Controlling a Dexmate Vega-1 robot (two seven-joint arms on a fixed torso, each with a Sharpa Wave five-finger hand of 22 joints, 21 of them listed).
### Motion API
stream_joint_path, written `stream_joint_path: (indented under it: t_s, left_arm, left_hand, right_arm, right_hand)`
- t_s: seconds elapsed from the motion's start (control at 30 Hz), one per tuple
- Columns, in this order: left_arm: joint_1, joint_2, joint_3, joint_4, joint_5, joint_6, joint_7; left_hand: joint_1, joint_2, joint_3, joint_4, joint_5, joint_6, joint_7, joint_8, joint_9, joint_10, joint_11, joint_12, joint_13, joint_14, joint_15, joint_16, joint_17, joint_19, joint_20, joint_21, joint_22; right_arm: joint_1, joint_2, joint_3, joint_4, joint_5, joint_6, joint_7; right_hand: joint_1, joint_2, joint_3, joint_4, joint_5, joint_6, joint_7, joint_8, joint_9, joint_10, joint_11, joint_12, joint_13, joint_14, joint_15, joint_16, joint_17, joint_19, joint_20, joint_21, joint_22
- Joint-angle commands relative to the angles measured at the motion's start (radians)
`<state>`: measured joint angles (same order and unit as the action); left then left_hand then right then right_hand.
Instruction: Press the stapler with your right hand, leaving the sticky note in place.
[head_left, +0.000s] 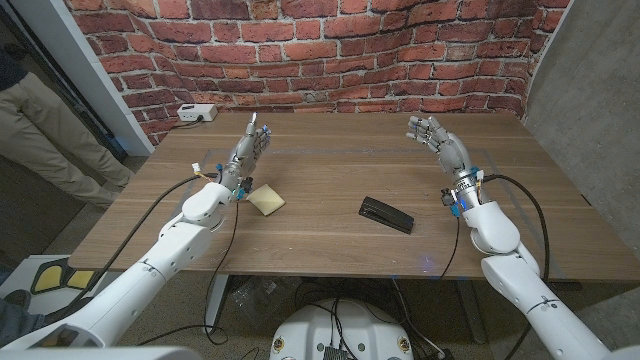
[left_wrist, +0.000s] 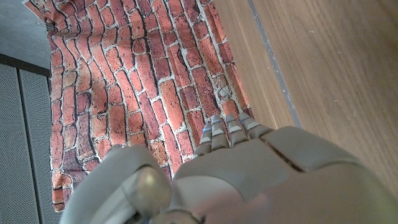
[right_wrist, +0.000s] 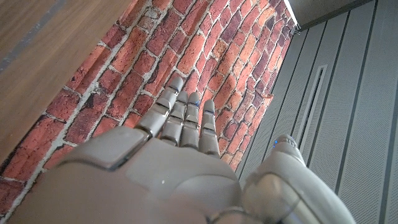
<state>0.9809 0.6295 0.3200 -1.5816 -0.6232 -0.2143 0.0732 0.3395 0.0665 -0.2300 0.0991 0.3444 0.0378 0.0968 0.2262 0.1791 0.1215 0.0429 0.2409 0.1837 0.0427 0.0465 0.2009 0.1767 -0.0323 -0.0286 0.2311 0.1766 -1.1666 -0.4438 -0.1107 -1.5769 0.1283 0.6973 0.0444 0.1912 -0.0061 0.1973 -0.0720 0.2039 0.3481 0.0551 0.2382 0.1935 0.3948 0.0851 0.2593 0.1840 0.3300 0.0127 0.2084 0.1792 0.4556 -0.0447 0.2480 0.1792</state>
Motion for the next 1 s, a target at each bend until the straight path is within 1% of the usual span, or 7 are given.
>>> stream_joint_path:
  t_s: [0.03,0.23,0.37,0.5,0.6,0.97,1.0]
  left_arm:
    - [0.013,0.004,-0.008,-0.019,0.008,-0.01,0.019]
    - [0.018,0.007,-0.008,-0.019,0.007,-0.009,0.015]
    - [0.017,0.008,-0.005,-0.028,0.034,0.003,0.053]
    - [0.012,-0.001,-0.002,-0.022,0.033,-0.001,0.053]
    - [0.008,-0.003,0.001,-0.021,0.034,0.005,0.053]
    - [0.002,-0.007,0.004,-0.014,0.032,0.002,0.046]
    - [0.003,-0.007,0.004,-0.014,0.032,0.002,0.046]
  left_hand:
    - [0.009,0.002,0.0,-0.004,-0.002,0.005,0.001,0.001,0.004,0.01,-0.003,0.003,0.004,0.012,-0.003,0.005,0.003,0.005,0.001,0.002,0.003]
    - [0.013,0.005,0.001,-0.005,-0.003,0.006,0.0,-0.001,0.004,0.013,-0.009,0.002,0.004,0.016,-0.004,0.004,0.003,0.006,0.004,0.001,0.003]
    - [0.016,0.007,0.001,-0.006,-0.004,0.008,-0.001,-0.002,0.004,0.015,-0.004,0.001,0.004,0.018,-0.005,0.004,0.003,0.008,0.004,0.0,0.003]
    - [0.018,0.008,0.001,-0.007,-0.005,0.011,-0.003,-0.002,0.004,0.019,-0.008,0.001,0.004,0.021,-0.004,0.003,0.004,0.01,0.007,0.0,0.003]
    - [0.02,0.009,0.001,-0.007,-0.006,0.015,-0.006,-0.002,0.004,0.021,-0.004,0.0,0.004,0.024,-0.005,0.004,0.004,0.011,0.007,-0.001,0.003]
    - [0.024,0.012,0.001,-0.008,-0.008,0.017,-0.007,-0.004,0.004,0.025,-0.008,-0.001,0.004,0.027,-0.007,0.002,0.004,0.013,0.01,-0.003,0.003]
    - [0.024,0.012,0.001,-0.008,-0.009,0.017,-0.007,-0.004,0.004,0.026,-0.007,-0.001,0.004,0.028,-0.007,0.002,0.004,0.013,0.01,-0.003,0.003]
  right_arm:
    - [-0.014,-0.036,0.002,-0.019,-0.136,0.105,-0.06]
    - [-0.01,-0.033,0.019,-0.006,-0.251,0.152,-0.126]
    - [-0.013,-0.035,0.034,-0.008,-0.336,0.174,-0.171]
    - [-0.015,-0.058,0.039,-0.017,-0.383,0.188,-0.186]
    - [-0.02,-0.076,0.052,-0.033,-0.447,0.193,-0.206]
    - [-0.027,-0.105,0.074,-0.068,-0.632,0.198,-0.318]
    - [-0.028,-0.109,0.079,-0.075,-0.665,0.197,-0.334]
  right_hand:
    - [0.016,0.0,0.002,-0.011,0.006,0.015,-0.009,-0.002,0.003,0.022,-0.009,0.007,0.004,0.03,-0.008,0.006,0.004,0.021,-0.021,0.008,0.004]
    - [0.02,-0.003,0.001,-0.015,0.009,0.024,-0.015,-0.001,0.003,0.027,-0.015,0.007,0.004,0.033,-0.009,0.003,0.003,0.027,-0.021,0.007,0.004]
    - [0.029,-0.003,0.003,-0.021,0.013,0.026,-0.017,-0.003,0.004,0.014,-0.026,-0.001,0.004,0.026,-0.015,-0.004,0.003,0.023,-0.022,0.002,0.004]
    - [0.041,-0.004,0.006,-0.029,0.018,0.037,-0.028,-0.001,0.004,0.006,-0.037,-0.007,0.004,0.022,-0.015,-0.009,0.003,0.022,-0.022,-0.002,0.004]
    - [0.054,0.001,0.011,-0.036,0.022,0.046,-0.03,0.001,0.004,0.021,-0.044,-0.003,0.004,0.034,-0.019,-0.007,0.003,0.028,-0.024,-0.002,0.003]
    - [0.075,0.007,0.02,-0.047,0.027,0.06,-0.03,0.004,0.004,0.032,-0.04,-0.002,0.004,0.04,-0.019,-0.009,0.003,0.032,-0.024,-0.005,0.003]
    - [0.08,0.009,0.022,-0.049,0.029,0.061,-0.031,0.004,0.004,0.032,-0.05,-0.003,0.004,0.041,-0.02,-0.01,0.003,0.032,-0.024,-0.006,0.004]
